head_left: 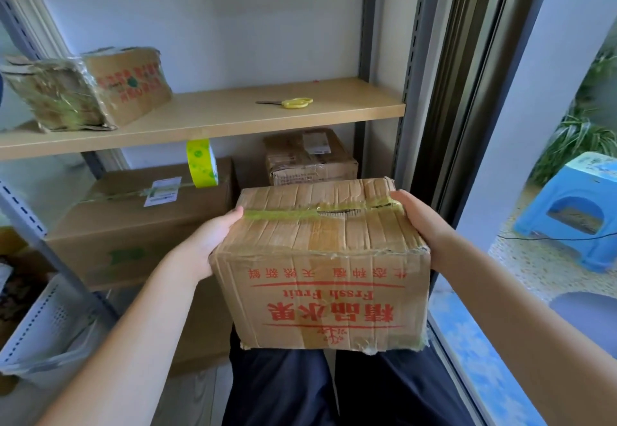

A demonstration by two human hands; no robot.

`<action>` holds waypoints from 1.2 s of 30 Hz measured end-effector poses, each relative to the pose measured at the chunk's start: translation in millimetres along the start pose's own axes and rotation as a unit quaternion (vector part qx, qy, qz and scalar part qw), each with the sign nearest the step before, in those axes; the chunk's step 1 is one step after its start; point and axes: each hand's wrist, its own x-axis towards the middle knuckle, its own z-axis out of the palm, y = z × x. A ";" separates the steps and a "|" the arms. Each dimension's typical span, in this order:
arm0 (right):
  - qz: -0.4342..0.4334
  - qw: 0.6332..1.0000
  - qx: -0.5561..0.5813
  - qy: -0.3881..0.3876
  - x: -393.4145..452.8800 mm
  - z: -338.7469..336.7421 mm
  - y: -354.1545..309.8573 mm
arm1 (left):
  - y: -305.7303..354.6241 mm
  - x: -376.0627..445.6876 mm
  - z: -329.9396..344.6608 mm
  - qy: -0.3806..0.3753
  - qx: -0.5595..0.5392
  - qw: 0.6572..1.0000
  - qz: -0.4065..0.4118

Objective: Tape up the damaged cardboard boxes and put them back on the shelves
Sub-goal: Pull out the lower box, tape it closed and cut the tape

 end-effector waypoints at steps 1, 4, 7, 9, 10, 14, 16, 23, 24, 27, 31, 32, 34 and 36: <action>-0.002 1.000 -0.013 -0.004 3.9 1.4 -2.3 | -2.0 -0.8 -0.2 -0.002 -0.009 1.000 -0.004; 0.004 0.999 -0.025 -0.020 10.5 -0.9 0.4 | -2.6 -3.3 -1.4 0.001 -0.020 1.000 0.006; 0.008 1.000 -0.022 -0.015 17.2 -6.9 0.2 | 2.9 -9.0 -0.1 -0.003 -0.023 1.000 0.020; 0.018 0.999 -0.005 -0.032 23.1 -7.1 0.8 | 5.3 -13.6 0.6 -0.010 -0.018 1.000 0.023; 0.021 0.999 0.002 -0.039 24.9 -8.8 2.2 | 5.4 -15.3 2.7 -0.010 -0.016 0.999 0.026; 0.054 0.997 -0.001 -0.049 44.3 -6.6 14.8 | -4.6 -11.4 -0.9 0.008 -0.041 0.999 0.024; 0.076 0.996 -0.012 -0.043 58.5 -6.6 24.8 | -16.6 -3.9 -3.9 0.012 -0.048 0.999 0.015; 0.189 0.979 -0.050 -0.049 115.3 -17.2 96.5 | -102.6 36.0 -10.2 0.059 -0.025 0.995 -0.077; 0.205 0.976 -0.056 -0.051 122.4 -16.2 110.0 | -119.1 43.0 -13.8 0.071 -0.014 0.992 -0.107; 0.244 0.966 -0.073 -0.036 147.0 -7.1 150.2 | -163.8 64.2 -27.8 0.091 -0.004 0.979 -0.184; 0.280 0.954 -0.099 -0.030 182.4 9.0 197.7 | -201.3 103.9 -42.9 0.112 0.009 0.969 -0.220; 0.285 0.952 -0.106 -0.024 191.6 12.6 207.0 | -207.0 117.2 -45.6 0.115 0.016 0.968 -0.224; 0.288 0.948 -0.136 -0.010 211.3 17.4 222.3 | -215.0 144.1 -47.4 0.138 0.035 0.964 -0.223; 0.287 0.944 -0.165 -0.002 232.1 20.5 235.2 | -221.9 170.9 -48.8 0.171 0.075 0.962 -0.200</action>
